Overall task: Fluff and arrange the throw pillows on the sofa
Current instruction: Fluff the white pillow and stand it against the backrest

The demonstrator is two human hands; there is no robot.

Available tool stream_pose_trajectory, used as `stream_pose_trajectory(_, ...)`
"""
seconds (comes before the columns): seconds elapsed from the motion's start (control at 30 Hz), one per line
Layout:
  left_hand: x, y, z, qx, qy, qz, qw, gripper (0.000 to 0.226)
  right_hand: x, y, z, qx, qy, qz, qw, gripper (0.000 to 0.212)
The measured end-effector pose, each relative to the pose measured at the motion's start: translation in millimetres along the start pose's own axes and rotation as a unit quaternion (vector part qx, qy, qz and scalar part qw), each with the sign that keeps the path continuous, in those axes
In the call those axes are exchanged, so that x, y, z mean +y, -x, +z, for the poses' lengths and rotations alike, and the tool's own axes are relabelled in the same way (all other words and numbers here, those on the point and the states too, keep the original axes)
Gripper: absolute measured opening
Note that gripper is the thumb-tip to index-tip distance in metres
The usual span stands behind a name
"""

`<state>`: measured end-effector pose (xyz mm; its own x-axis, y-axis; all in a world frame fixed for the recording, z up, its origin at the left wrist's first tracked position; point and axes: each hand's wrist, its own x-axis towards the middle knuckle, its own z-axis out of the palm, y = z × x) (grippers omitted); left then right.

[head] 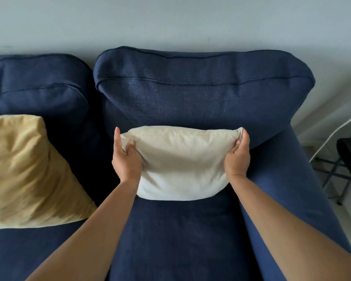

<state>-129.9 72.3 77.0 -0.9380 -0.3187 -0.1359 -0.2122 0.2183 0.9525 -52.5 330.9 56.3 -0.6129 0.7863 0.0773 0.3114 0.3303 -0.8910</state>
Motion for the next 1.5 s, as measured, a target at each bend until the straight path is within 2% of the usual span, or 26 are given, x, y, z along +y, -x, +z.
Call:
stream_pose_trajectory(0.2, 11.0, 1.7, -7.2, 0.034, 0.024, 0.056, 0.998, 0.052, -7.8, 1.0, -5.4, 0.04, -0.017, -0.042, 0.998, 0.046)
stream_pose_trajectory(0.37, -8.3, 0.8, -7.9, 0.035, 0.005, 0.018, 0.999, 0.057, 6.9, 8.7, -2.9, 0.01, 0.013, -0.017, 1.0, 0.046)
stream_pose_trajectory(0.53, -1.2, -1.1, -10.6, 0.036, 0.019, 0.044, 0.998, 0.061, 0.2, 9.0, -2.3, 0.1, 0.078, -0.027, 0.992, 0.044)
stream_pose_trajectory(0.6, 2.0, 1.9, -7.0, 0.063, -0.044, 0.106, 0.991, 0.062, -5.5, 14.9, 0.1, 0.116, 0.106, -0.074, 0.985, 0.043)
stream_pose_trajectory(0.67, 0.3, 10.1, 1.2, 0.09, -0.155, 0.203, 0.962, 0.062, -8.3, 28.4, 7.6, 0.079, 0.121, -0.151, 0.978, 0.044)
stream_pose_trajectory(0.7, -3.0, 17.1, 7.1, 0.077, -0.201, 0.255, 0.943, 0.061, -7.6, 37.6, 13.2, 0.046, 0.134, -0.198, 0.97, 0.045)
stream_pose_trajectory(0.77, -16.8, 33.7, 17.3, -0.009, -0.263, 0.361, 0.895, 0.06, -2.5, 57.8, 25.8, -0.032, 0.176, -0.288, 0.941, 0.049)
stream_pose_trajectory(0.83, -38.4, 43.3, 22.9, -0.109, -0.321, 0.441, 0.831, 0.059, 5.6, 70.4, 38.7, -0.112, 0.25, -0.367, 0.889, 0.054)
stream_pose_trajectory(0.93, -65.3, 27.5, 22.9, -0.174, -0.432, 0.481, 0.743, 0.062, 23.8, 66.4, 51.9, -0.167, 0.384, -0.459, 0.783, 0.06)
stream_pose_trajectory(1.0, -70.2, 2.3, 18.5, -0.167, -0.499, 0.453, 0.72, 0.066, 30.2, 46.9, 51.9, -0.167, 0.442, -0.459, 0.753, 0.063)
stream_pose_trajectory(1.03, -71.9, -12.2, 14.8, -0.157, -0.534, 0.427, 0.713, 0.067, 32.2, 34.1, 49.8, -0.16, 0.459, -0.44, 0.755, 0.065)
stream_pose_trajectory(1.1, -73.4, -37.6, 5.2, -0.133, -0.589, 0.363, 0.709, 0.067, 37.0, 8.8, 40.7, -0.127, 0.481, -0.366, 0.787, 0.066)
stream_pose_trajectory(1.17, -67.9, -48.3, -3.1, -0.111, -0.583, 0.317, 0.74, 0.069, 37.6, -8.5, 28.1, -0.085, 0.478, -0.26, 0.835, 0.068)
stream_pose_trajectory(1.23, -57.5, -42.1, -4.5, -0.106, -0.516, 0.348, 0.776, 0.069, 32.3, -8.8, 22.8, -0.07, 0.453, -0.226, 0.859, 0.068)
stream_pose_trajectory(1.3, -48.4, -25.3, 4.8, -0.115, -0.462, 0.442, 0.76, 0.069, 22.0, 5.0, 28.2, -0.093, 0.421, -0.304, 0.849, 0.066)
stream_pose_trajectory(1.37, -43.5, -6.4, 21.5, -0.142, -0.448, 0.509, 0.721, 0.067, 13.2, 22.5, 41.6, -0.132, 0.413, -0.406, 0.804, 0.065)
stream_pose_trajectory(1.43, -46.5, 0.8, 32.6, -0.18, -0.486, 0.51, 0.686, 0.065, 12.8, 32.9, 53.9, -0.154, 0.429, -0.449, 0.768, 0.064)
stream_pose_trajectory(1.5, -54.4, -9.4, 30.7, -0.198, -0.546, 0.467, 0.667, 0.066, 17.9, 29.1, 55.1, -0.162, 0.454, -0.426, 0.766, 0.063)
